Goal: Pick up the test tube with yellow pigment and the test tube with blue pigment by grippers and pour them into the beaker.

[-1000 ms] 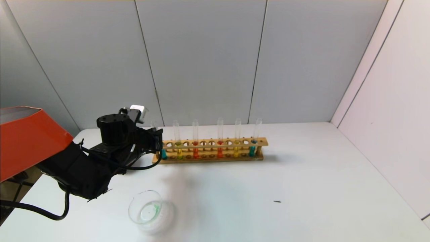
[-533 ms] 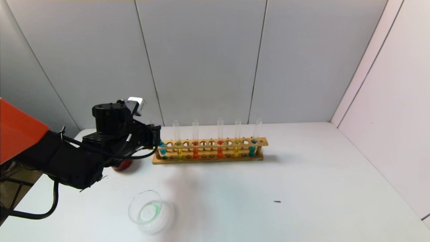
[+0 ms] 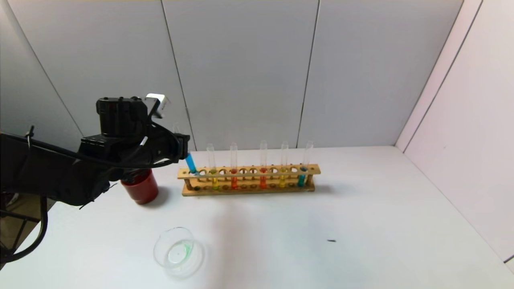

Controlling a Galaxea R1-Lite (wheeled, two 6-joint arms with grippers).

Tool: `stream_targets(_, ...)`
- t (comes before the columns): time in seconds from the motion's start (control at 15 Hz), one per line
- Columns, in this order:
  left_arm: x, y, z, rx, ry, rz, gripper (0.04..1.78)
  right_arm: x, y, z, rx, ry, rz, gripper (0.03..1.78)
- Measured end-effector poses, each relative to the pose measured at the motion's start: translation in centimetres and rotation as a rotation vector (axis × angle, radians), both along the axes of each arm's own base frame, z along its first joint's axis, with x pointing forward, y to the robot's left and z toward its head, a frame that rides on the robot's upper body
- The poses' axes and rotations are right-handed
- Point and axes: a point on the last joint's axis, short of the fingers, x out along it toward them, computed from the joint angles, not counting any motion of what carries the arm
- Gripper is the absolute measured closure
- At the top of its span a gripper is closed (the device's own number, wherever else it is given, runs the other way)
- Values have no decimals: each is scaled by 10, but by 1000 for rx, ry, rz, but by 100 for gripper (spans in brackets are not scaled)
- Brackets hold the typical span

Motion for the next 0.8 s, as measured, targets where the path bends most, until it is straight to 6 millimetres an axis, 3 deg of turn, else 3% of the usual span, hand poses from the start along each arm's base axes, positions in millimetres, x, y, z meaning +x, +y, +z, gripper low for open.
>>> stream_targets(0.4,-7,-2,29,13,-13,11,151,0,0,0,0,0,0,11)
stream_targets(0.8,-40,8,55,94,10,42,151,0,0,0,0,0,0,11)
